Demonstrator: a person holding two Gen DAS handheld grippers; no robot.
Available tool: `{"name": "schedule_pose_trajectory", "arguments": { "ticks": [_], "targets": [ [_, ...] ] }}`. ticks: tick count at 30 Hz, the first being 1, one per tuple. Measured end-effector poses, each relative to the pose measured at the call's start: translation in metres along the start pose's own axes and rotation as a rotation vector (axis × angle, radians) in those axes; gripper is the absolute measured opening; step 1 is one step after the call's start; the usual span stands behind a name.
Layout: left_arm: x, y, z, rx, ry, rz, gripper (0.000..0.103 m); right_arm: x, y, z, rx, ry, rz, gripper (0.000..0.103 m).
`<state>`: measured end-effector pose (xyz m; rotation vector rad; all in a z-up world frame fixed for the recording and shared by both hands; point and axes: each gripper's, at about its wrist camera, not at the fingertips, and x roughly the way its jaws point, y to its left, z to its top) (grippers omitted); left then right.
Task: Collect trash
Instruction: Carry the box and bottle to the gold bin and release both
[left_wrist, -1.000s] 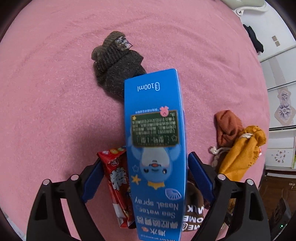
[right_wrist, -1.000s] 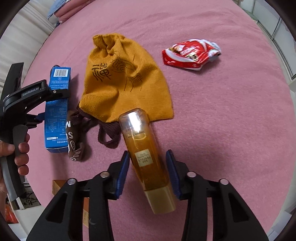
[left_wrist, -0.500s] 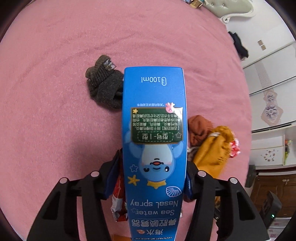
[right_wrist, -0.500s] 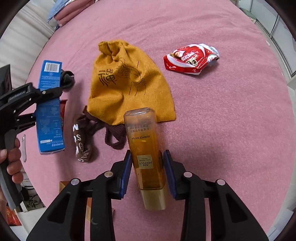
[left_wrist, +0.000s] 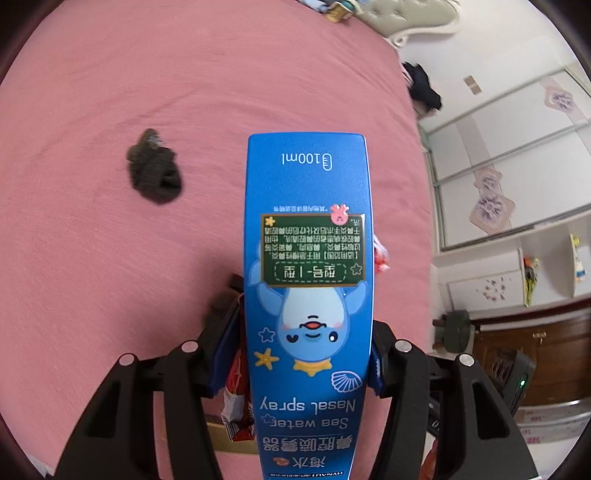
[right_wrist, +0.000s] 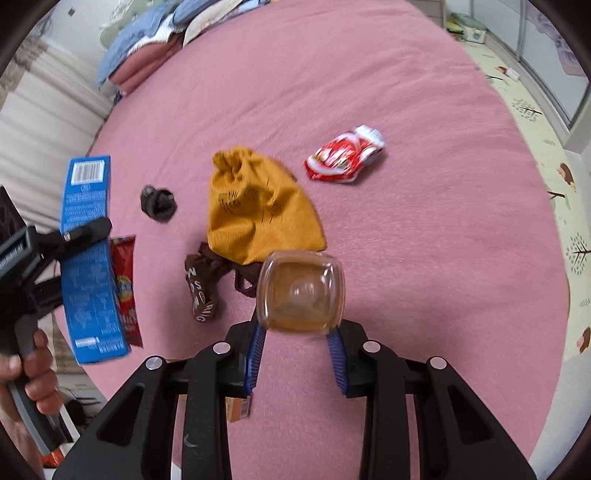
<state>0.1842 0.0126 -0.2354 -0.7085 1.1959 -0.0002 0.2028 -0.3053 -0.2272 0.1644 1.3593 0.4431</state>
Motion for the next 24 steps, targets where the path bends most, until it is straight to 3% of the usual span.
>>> {"name": "schedule_pose_trajectory", "arguments": {
  "ticks": [11, 24],
  "targets": [
    [0.017, -0.108, -0.048, 0.162, 0.089, -0.029, 0.056, -0.086, -0.050, -0.002, 0.127, -0.131, 0.003, 0.031],
    [0.086, -0.266, -0.113, 0.391, 0.213, -0.104, 0.056, -0.171, -0.168, -0.027, 0.281, -0.246, -0.082, 0.031]
  ]
}}
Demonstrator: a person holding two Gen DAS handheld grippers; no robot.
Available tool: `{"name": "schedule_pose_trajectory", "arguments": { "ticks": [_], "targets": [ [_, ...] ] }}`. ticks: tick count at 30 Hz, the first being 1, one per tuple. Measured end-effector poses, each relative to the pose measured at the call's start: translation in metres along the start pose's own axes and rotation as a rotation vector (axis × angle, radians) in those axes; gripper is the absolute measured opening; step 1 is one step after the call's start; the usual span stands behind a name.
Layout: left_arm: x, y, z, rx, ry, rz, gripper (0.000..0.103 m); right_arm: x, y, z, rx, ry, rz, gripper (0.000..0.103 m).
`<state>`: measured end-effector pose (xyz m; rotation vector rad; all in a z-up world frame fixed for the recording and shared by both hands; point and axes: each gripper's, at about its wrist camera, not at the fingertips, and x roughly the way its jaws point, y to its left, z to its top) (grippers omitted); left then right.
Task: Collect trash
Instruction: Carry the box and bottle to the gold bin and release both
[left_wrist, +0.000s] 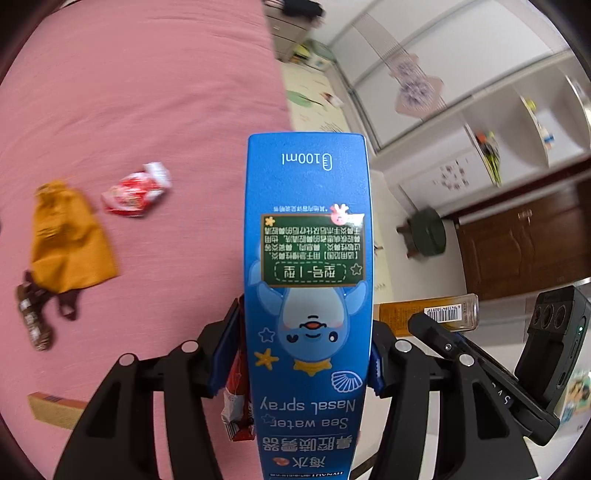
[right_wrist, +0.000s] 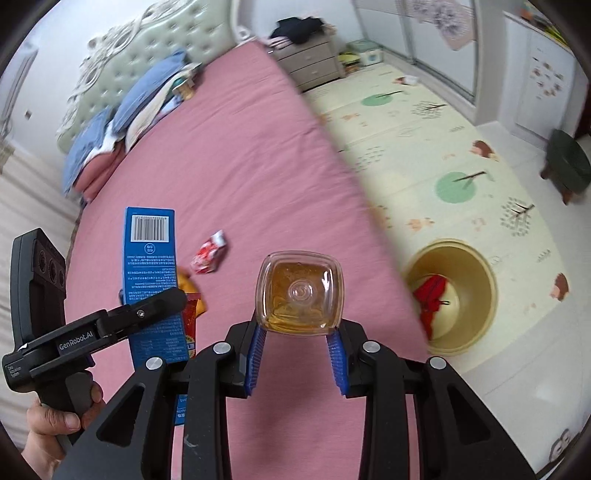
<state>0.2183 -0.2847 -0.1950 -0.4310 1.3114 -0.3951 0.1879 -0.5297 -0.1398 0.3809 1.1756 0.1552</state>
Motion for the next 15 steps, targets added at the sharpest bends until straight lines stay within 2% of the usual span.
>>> {"name": "schedule_pose_trajectory", "arguments": {
  "ticks": [5, 15],
  "targets": [
    [0.046, -0.056, 0.000, 0.070, 0.059, -0.022, 0.056, -0.020, -0.058, 0.004, 0.072, -0.024, -0.043, 0.031],
    [0.127, -0.128, 0.002, 0.168, 0.164, -0.046, 0.056, -0.032, -0.153, 0.001, 0.205, -0.024, -0.114, 0.031]
  ]
}}
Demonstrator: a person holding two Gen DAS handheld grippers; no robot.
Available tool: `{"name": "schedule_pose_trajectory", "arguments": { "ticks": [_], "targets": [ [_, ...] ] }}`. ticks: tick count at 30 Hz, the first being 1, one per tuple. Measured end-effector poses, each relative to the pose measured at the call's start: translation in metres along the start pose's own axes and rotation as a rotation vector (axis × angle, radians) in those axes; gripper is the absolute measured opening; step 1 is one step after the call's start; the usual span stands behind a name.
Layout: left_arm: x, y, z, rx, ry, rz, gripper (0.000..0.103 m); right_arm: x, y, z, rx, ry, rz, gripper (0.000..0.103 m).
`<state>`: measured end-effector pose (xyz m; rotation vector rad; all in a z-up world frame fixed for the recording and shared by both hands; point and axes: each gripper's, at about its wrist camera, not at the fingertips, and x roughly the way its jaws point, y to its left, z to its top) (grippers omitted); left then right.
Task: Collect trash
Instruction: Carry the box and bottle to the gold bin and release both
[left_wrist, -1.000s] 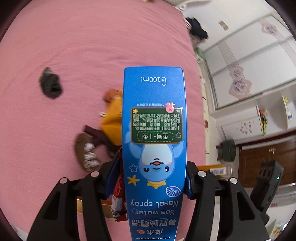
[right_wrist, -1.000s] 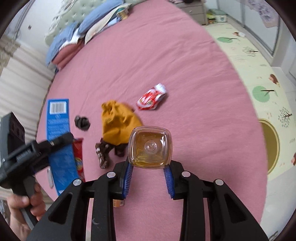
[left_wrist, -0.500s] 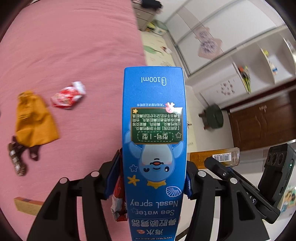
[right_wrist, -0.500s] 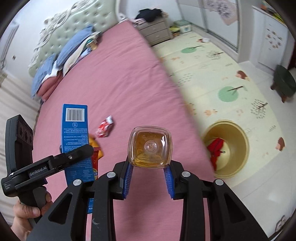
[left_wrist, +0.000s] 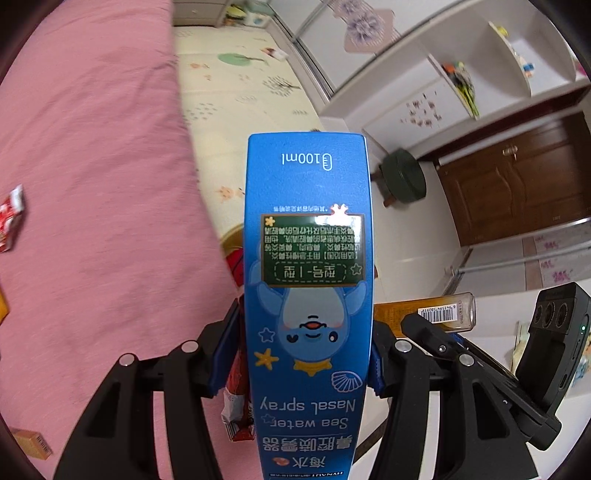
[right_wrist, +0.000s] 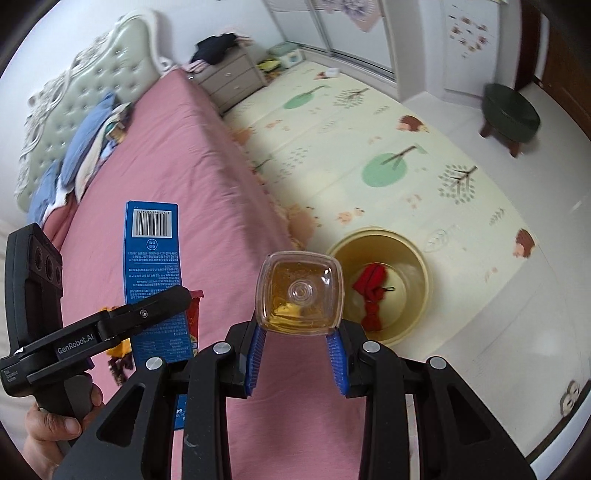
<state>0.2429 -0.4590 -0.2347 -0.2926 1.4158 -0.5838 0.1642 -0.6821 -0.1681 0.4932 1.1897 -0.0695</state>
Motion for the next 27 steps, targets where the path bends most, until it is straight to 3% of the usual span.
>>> {"name": "schedule_pose_trajectory", "arguments": {
  "ticks": [8, 10, 11, 12, 19, 27],
  "targets": [
    [0.050, -0.043, 0.022, 0.086, 0.047, -0.015, 0.059, 0.003, -0.047, 0.014, 0.062, -0.008, -0.037, 0.032],
    [0.058, -0.055, 0.027, 0.112, 0.047, 0.003, 0.069, 0.001, -0.057, 0.020, 0.091, -0.017, -0.039, 0.049],
    [0.061, -0.060, 0.030, 0.121, 0.049, 0.005, 0.079, -0.004, -0.061, 0.023, 0.106, -0.046, -0.041, 0.056],
    [0.064, -0.062, 0.032, 0.129, 0.055, 0.004, 0.085, -0.007, -0.064, 0.025, 0.108, -0.064, -0.043, 0.058],
    [0.065, -0.067, 0.036, 0.172, 0.061, 0.042, 0.088, -0.011, -0.072, 0.037, 0.119, -0.081, -0.047, 0.058],
    [0.053, -0.045, 0.030, 0.119, 0.062, 0.045, 0.088, -0.006, -0.056, 0.035, 0.106, -0.062, -0.020, 0.057]
  ]
}}
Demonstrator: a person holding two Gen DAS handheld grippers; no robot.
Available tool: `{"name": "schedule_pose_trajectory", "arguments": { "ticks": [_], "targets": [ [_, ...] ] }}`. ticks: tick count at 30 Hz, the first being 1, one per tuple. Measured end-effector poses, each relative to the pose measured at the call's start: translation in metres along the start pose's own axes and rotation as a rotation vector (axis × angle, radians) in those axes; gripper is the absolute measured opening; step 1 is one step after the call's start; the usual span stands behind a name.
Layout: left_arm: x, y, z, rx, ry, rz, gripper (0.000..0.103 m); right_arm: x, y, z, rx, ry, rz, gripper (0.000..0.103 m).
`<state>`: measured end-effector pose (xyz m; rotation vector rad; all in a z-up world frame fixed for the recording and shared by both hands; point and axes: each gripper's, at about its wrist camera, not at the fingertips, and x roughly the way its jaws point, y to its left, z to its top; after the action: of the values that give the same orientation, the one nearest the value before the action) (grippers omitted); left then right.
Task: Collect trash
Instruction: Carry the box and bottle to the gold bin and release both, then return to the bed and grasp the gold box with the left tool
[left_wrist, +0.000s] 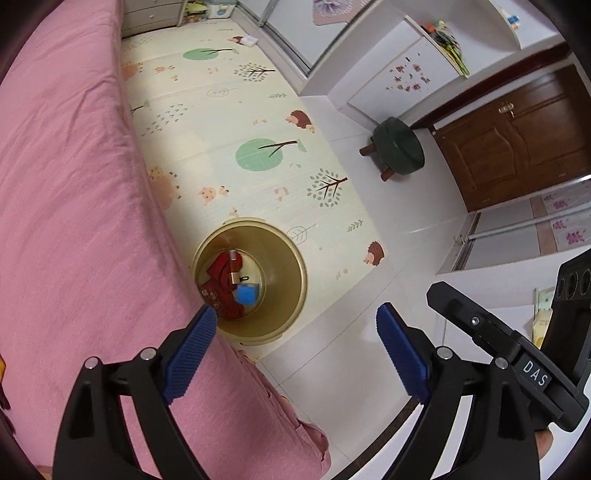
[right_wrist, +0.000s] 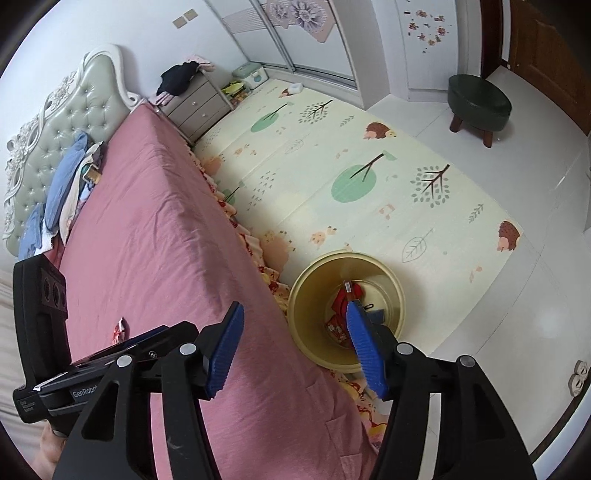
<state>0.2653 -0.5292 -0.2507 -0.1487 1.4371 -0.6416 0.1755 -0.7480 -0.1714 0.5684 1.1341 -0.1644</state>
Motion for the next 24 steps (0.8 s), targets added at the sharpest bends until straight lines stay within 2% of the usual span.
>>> {"name": "schedule_pose_trajectory", "arguments": {
  "ticks": [10, 16, 24],
  "targets": [
    [-0.039, 0.033, -0.019, -0.054, -0.054, 0.016, 0.088, -0.005, 0.044, -0.011, -0.070, 0.007, 0.035, 0.057],
    [-0.074, 0.060, -0.037, -0.080, -0.107, 0.043, 0.088, -0.006, 0.092, -0.023, -0.147, 0.020, 0.075, 0.057],
    [-0.124, 0.121, -0.075, -0.173, -0.163, 0.088, 0.088, 0.002, 0.163, -0.055, -0.270, 0.063, 0.131, 0.057]
  ]
}}
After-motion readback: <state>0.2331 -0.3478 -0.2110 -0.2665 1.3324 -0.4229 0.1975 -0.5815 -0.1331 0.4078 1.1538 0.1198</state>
